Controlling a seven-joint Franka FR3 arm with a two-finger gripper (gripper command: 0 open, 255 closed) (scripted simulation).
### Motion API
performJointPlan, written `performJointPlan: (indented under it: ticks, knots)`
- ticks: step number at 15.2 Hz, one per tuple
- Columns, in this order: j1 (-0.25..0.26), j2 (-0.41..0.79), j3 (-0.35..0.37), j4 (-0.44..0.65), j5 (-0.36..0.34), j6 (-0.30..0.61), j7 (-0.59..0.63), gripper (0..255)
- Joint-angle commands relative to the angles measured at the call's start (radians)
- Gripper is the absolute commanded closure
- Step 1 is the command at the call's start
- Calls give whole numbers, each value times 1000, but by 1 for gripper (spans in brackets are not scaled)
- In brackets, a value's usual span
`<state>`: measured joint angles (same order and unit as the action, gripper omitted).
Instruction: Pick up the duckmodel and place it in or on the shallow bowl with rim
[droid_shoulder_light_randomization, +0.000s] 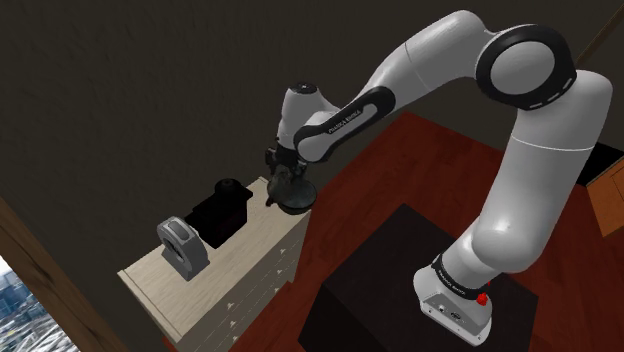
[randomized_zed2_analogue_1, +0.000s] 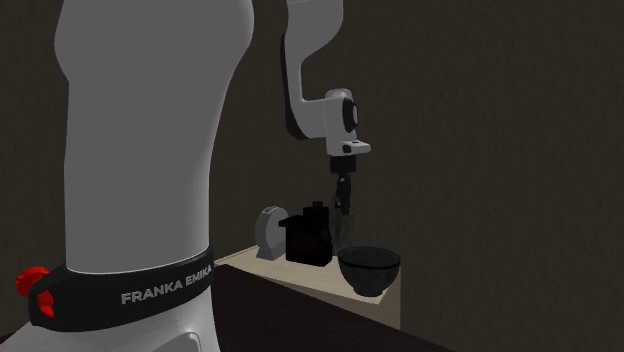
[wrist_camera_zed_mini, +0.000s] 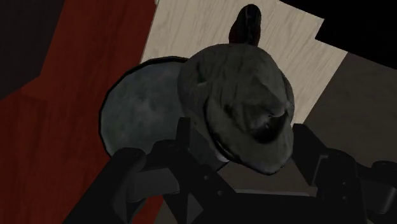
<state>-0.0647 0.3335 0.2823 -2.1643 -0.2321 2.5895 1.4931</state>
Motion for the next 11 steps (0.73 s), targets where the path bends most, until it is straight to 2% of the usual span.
performJointPlan:
  ticks: [1, 7, 11]
  knots:
    - [-44, -6, -5, -5, 17, -2, -64, 255]
    - [-167, -5, -27, 1, 60, 1, -244, 255]
    - [-158, 39, -41, 0, 37, 44, -227, 255]
